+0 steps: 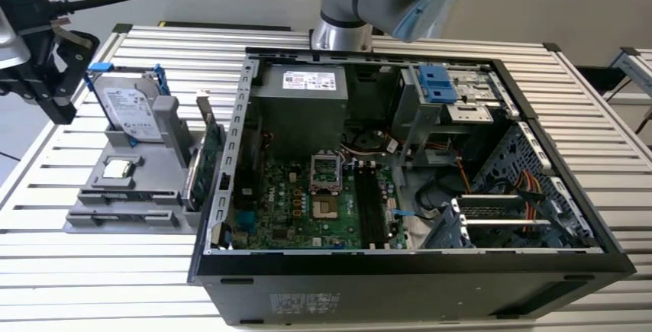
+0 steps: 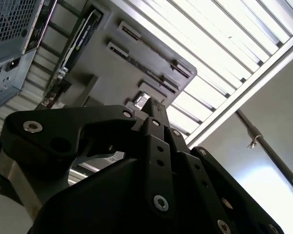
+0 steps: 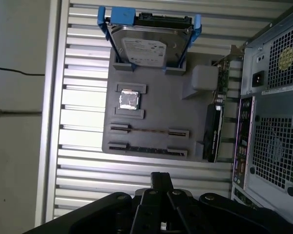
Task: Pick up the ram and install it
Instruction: 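Pick up the ram and move it above insertion slot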
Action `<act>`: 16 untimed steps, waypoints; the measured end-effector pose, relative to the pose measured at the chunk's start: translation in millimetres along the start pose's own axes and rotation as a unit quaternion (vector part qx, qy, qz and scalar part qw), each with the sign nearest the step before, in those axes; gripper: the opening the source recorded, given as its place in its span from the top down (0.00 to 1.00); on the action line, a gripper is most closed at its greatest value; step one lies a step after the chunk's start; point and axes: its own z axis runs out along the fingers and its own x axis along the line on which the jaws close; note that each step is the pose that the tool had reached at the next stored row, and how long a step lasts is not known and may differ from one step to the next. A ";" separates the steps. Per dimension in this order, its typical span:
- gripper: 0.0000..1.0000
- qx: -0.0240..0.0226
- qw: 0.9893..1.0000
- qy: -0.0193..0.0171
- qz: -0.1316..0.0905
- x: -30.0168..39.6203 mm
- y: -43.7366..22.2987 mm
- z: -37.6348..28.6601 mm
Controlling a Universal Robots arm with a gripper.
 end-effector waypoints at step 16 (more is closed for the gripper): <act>1.00 0.000 1.000 0.000 -0.010 0.1 0.1 0.0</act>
